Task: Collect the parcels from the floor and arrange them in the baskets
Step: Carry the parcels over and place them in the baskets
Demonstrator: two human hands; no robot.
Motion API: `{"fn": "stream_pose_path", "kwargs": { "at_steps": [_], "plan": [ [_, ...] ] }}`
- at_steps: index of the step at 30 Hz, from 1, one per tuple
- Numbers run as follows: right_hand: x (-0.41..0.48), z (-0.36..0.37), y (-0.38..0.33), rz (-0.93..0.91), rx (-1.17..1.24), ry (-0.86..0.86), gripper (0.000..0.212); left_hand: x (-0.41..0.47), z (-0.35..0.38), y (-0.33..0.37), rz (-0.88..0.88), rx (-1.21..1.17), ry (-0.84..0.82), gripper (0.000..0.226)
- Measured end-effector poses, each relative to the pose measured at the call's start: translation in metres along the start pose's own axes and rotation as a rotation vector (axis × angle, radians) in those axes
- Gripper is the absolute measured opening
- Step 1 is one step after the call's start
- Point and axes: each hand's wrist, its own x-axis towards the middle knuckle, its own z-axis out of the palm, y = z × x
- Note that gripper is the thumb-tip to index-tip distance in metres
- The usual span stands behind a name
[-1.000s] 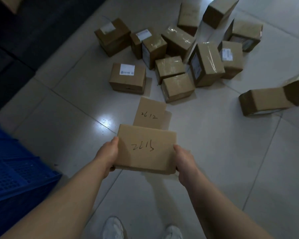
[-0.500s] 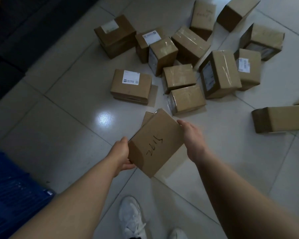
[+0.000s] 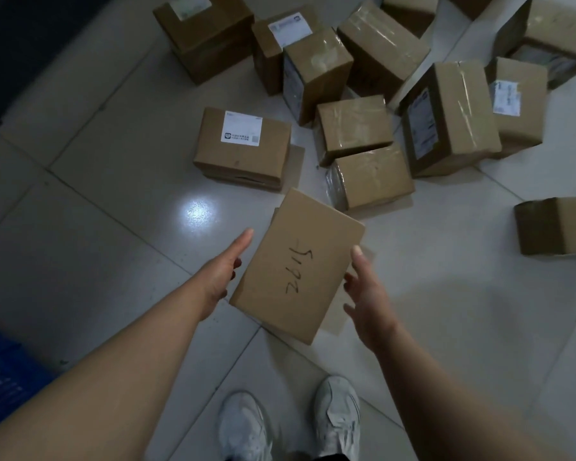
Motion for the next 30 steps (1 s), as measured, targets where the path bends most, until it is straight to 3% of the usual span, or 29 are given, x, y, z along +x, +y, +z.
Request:
{"fn": "stream_pose_path", "kwargs": {
  "at_steps": [2, 5, 8, 17, 20, 25, 30],
  "plan": [
    [0.012, 0.003, 0.018, 0.043, 0.040, -0.067, 0.117, 0.023, 0.002, -0.007, -0.037, -0.041, -0.088, 0.110],
    [0.027, 0.009, 0.032, 0.005, 0.132, -0.104, 0.110, 0.038, 0.013, -0.010, -0.008, -0.137, -0.201, 0.069],
    [0.033, 0.011, 0.034, -0.035, 0.196, -0.120, 0.105, 0.048, 0.021, -0.018, 0.035, -0.234, -0.224, 0.061],
    [-0.024, 0.008, -0.032, -0.018, 0.139, -0.201, 0.105, -0.028, 0.020, 0.021, 0.066, -0.232, -0.219, 0.066],
    [-0.062, 0.015, -0.067, -0.044, 0.104, -0.225, 0.094, -0.070, 0.013, 0.039, 0.097, -0.220, -0.202, 0.070],
    [-0.132, 0.041, -0.125, -0.063, 0.027, -0.285, 0.081, -0.153, -0.013, 0.066, 0.139, -0.289, -0.132, 0.071],
    [-0.226, 0.085, -0.205, -0.069, -0.089, -0.351, 0.087, -0.262, -0.057, 0.098, 0.226, -0.364, -0.004, 0.090]
  ]
}}
